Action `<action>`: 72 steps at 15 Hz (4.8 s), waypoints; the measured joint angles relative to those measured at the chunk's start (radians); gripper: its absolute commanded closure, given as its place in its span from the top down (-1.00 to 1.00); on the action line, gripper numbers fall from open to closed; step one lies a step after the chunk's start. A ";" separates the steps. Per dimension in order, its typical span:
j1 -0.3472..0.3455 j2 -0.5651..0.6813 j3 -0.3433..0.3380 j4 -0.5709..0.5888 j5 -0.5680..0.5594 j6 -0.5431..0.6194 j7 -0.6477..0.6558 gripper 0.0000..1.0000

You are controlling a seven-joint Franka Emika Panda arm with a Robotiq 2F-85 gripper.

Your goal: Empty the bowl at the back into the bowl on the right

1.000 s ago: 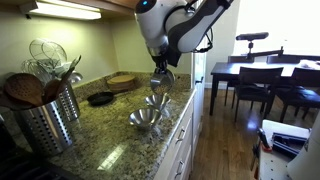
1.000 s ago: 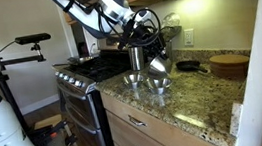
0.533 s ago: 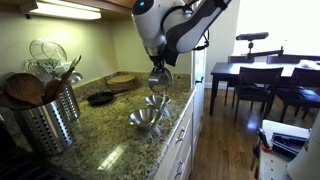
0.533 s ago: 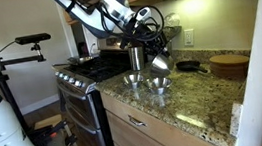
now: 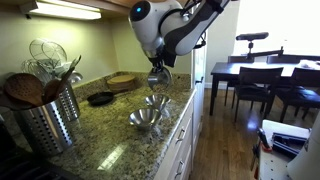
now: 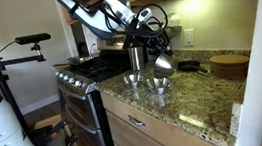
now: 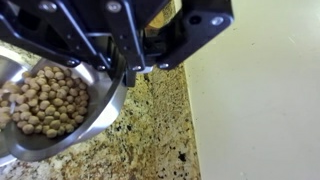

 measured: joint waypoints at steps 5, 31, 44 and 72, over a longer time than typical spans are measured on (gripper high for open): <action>0.008 0.006 0.008 0.001 -0.028 -0.034 0.008 -0.84; 0.073 0.007 0.079 -0.008 -0.139 -0.232 0.025 -0.84; 0.104 0.028 0.112 -0.010 -0.224 -0.322 0.029 -0.84; 0.074 0.045 0.080 0.051 -0.014 -0.353 0.089 -0.84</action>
